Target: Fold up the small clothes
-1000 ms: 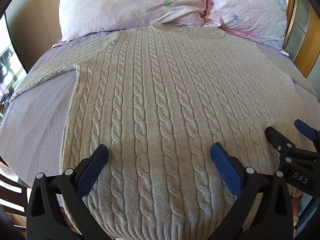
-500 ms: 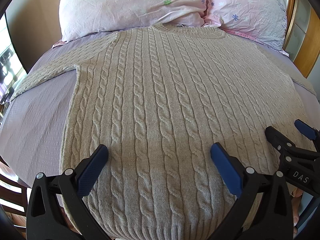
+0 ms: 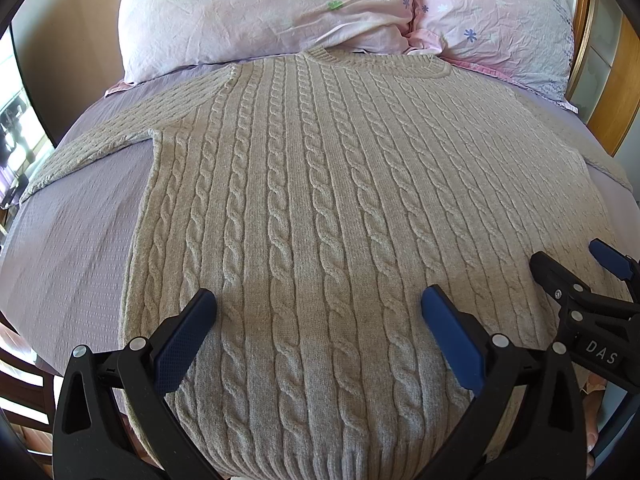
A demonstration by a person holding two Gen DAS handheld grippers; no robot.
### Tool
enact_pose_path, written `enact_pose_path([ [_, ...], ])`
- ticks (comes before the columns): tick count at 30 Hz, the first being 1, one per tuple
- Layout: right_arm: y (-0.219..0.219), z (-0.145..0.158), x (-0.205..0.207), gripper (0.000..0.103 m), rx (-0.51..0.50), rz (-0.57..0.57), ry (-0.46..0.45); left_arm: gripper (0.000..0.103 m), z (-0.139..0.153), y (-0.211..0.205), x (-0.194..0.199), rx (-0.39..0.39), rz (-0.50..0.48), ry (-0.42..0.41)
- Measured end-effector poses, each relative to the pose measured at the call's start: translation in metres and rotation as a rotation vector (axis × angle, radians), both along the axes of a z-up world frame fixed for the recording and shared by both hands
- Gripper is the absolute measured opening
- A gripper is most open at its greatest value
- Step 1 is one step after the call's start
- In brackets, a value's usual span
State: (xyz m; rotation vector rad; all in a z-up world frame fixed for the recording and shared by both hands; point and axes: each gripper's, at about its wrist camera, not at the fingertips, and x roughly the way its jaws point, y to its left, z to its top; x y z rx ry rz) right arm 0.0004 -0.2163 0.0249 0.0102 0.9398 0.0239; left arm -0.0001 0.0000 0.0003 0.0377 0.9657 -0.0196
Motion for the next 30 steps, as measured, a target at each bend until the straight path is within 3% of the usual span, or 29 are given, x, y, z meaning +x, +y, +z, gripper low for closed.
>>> enact_pose_path([
  [30,0.0001,-0.0005,0.0,0.101,0.0,0.001,0.012,0.102,0.0001,0.0,-0.0001,0.0,0.0,-0.002],
])
